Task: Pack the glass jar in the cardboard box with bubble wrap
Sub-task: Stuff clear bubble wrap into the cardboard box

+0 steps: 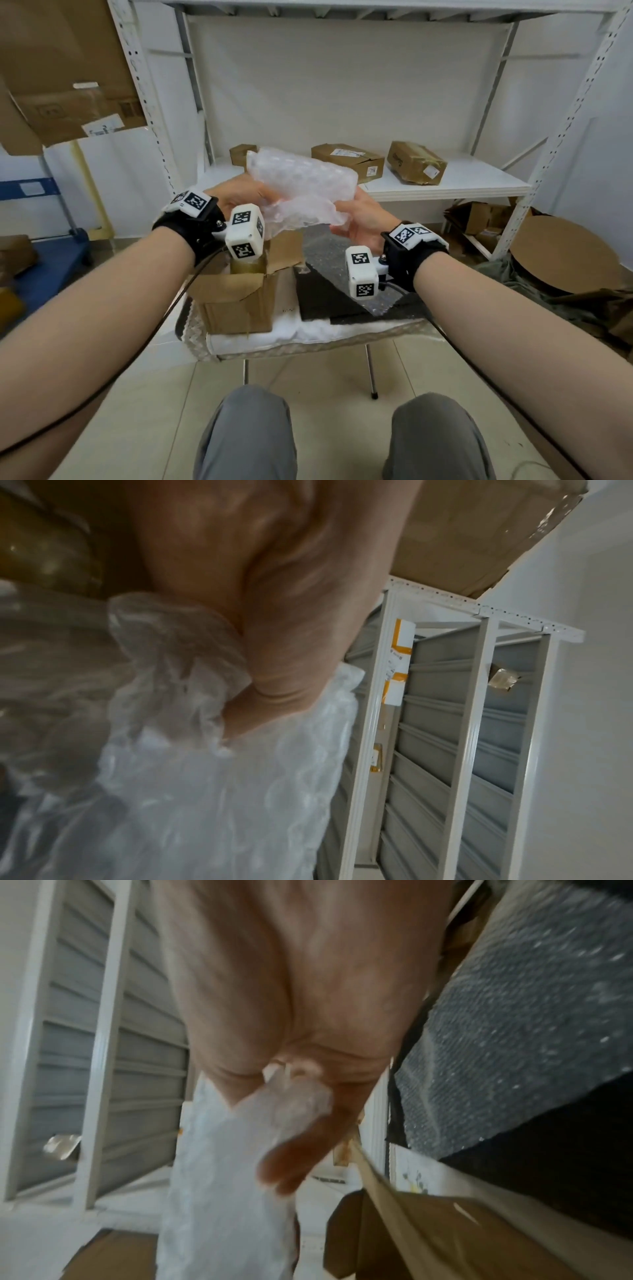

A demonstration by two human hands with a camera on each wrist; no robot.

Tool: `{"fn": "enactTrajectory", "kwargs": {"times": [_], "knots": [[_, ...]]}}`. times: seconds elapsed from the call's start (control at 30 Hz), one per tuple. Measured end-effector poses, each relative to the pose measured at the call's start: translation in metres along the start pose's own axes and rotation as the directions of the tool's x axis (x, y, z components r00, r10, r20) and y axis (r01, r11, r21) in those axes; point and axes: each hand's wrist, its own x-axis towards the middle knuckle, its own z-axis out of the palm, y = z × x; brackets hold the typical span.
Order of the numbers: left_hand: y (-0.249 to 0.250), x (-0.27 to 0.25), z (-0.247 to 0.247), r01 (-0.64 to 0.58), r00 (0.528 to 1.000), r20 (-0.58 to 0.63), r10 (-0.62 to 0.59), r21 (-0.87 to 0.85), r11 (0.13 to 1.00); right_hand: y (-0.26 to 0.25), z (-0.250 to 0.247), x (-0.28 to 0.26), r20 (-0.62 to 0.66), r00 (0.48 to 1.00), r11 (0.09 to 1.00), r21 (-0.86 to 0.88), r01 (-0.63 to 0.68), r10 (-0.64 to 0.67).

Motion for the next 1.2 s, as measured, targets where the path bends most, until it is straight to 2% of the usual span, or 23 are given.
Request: {"fn": "enactTrajectory", "kwargs": {"times": [0.17,0.27,0.3,0.37,0.43,0.5,0.63,0.77,0.93,1.07,1.2], "knots": [[-0.024,0.003,-0.032,-0.102,0.988,-0.131,0.088,-0.109,0.989,0.003,0.048,0.035,-0.119,0.987,0.986,-0.137,0.092,-0.109],[-0.038,0.009,-0.050,-0.149,0.955,-0.276,0.112,-0.117,0.982,0.013,0.064,0.055,-0.200,0.962,0.959,-0.251,0.135,-0.188],[-0.044,0.013,-0.056,-0.166,0.941,-0.310,0.138,-0.065,0.984,0.016,0.068,0.061,-0.220,0.948,0.929,-0.340,0.145,-0.228],[-0.055,0.022,-0.066,-0.200,0.931,-0.292,0.217,0.086,0.976,0.022,0.075,0.072,-0.244,0.922,0.854,-0.500,0.145,-0.300],[-0.060,0.031,-0.070,-0.215,0.937,-0.218,0.272,0.252,0.943,0.026,0.083,0.078,-0.234,0.911,0.797,-0.587,0.145,-0.339],[-0.058,0.036,-0.069,-0.249,0.933,-0.134,0.333,0.427,0.869,0.030,0.091,0.085,-0.204,0.913,0.747,-0.649,0.144,-0.353],[-0.053,0.055,-0.065,-0.279,0.939,-0.002,0.344,0.579,0.766,0.037,0.105,0.099,-0.110,0.926,0.683,-0.708,0.182,-0.361],[-0.056,0.074,-0.063,-0.285,0.944,0.046,0.327,0.614,0.736,0.041,0.111,0.110,-0.093,0.929,0.687,-0.700,0.195,-0.358],[-0.065,0.092,-0.066,-0.239,0.924,-0.068,0.375,0.664,0.709,0.054,0.113,0.117,-0.114,0.942,0.698,-0.701,0.148,-0.314],[-0.074,0.099,-0.067,-0.176,0.910,-0.145,0.388,0.712,0.680,0.063,0.115,0.114,-0.215,0.957,0.733,-0.680,-0.003,-0.195],[-0.081,0.100,-0.071,-0.128,0.903,-0.205,0.377,0.710,0.692,0.069,0.109,0.116,-0.272,0.957,0.553,-0.814,-0.174,-0.098]]}}
